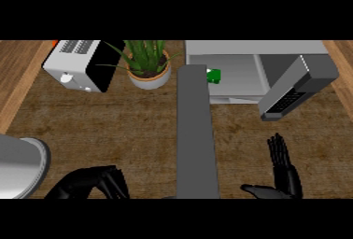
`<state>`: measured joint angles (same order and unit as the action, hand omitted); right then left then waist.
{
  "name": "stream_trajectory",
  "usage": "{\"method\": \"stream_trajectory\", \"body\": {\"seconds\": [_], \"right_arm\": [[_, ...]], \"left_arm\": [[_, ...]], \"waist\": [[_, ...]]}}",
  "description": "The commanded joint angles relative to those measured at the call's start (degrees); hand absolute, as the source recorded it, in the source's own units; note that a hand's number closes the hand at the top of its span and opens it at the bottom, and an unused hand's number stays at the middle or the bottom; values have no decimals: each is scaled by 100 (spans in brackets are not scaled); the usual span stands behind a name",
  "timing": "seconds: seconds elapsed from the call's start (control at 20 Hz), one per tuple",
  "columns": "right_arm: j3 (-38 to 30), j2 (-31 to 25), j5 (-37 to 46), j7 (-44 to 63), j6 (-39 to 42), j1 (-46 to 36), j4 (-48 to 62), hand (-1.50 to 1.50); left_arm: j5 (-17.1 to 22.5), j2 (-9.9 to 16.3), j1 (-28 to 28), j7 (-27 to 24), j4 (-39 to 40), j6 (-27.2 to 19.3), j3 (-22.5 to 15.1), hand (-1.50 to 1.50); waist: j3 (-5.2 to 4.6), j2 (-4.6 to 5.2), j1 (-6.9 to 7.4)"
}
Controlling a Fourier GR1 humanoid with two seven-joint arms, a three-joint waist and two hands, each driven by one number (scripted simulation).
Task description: Pick up the milk, place it into the microwave and close the microwave
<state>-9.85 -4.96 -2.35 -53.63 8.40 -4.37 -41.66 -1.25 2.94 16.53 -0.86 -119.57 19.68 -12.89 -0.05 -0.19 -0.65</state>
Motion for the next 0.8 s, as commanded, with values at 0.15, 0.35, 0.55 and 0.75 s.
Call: {"method": "stream_trajectory", "body": {"seconds": [0.15,0.35,0.55,0.75], "right_arm": [[272,22,-188,261,289,1172,-1446,-150],[344,-88,-221,-57,549,1889,-1791,-150],[406,-190,-290,-20,708,2183,-2135,-150],[288,-347,-398,-128,711,2298,-2233,-150]], "left_arm": [[-414,-278,-961,439,648,-170,-483,150],[-309,127,-934,-323,1330,444,-318,150],[-339,26,-1760,310,1943,787,-643,150],[-622,-286,-1991,599,2322,163,-1677,150]], "waist": [[0,10,-6],[0,12,9],[0,21,-54],[4,19,-20]]}}
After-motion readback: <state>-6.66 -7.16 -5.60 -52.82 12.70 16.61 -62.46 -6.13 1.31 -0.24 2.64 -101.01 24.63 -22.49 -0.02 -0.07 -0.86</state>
